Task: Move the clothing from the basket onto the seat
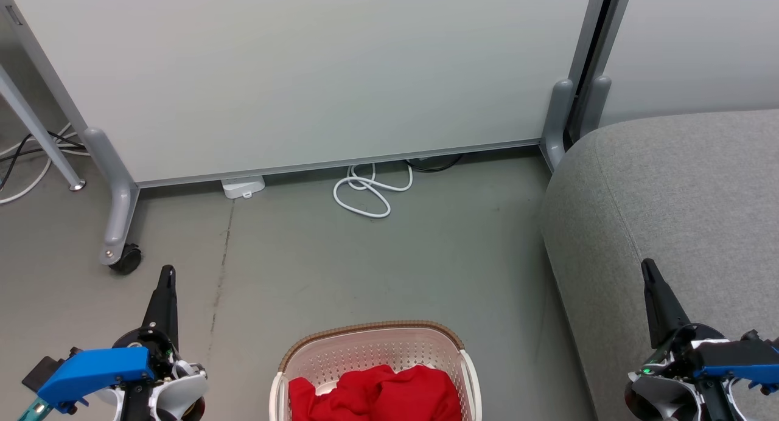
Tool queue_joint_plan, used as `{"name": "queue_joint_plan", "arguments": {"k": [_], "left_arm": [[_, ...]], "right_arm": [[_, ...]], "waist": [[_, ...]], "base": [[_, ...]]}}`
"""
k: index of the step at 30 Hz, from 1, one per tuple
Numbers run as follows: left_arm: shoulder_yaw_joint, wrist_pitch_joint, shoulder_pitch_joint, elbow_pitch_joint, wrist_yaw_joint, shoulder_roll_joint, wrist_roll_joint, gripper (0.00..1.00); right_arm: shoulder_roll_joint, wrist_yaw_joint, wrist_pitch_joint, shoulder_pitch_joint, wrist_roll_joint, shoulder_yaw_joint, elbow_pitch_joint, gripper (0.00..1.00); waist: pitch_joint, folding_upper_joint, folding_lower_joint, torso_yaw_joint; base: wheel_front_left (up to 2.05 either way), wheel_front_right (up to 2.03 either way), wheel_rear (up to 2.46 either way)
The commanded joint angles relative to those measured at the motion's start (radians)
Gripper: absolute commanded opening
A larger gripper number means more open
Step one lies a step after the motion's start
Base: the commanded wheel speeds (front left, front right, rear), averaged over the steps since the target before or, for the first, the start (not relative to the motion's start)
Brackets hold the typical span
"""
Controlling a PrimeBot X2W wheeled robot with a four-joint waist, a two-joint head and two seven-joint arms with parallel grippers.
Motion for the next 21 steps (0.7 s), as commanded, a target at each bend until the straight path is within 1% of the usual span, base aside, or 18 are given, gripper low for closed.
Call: {"name": "queue_joint_plan", "arguments": {"k": [1, 21], "left_arm": [[0.002, 0.003, -0.010, -0.004, -0.004, -0.001, -0.002, 0.00], [0.002, 0.003, -0.010, -0.004, -0.004, -0.001, -0.002, 0.00]], "right_arm": [[-0.002, 0.001, 0.002, -0.011, 0.003, -0.001, 0.001, 0.00], [-0.002, 0.001, 0.002, -0.011, 0.003, -0.001, 0.001, 0.00]], "waist": [[0.000, -0.0001, 0.0000, 0.000], [0.000, -0.0001, 0.0000, 0.000]], "base": [[0.00, 0.00, 0.00], [0.00, 0.00, 0.00]]}}
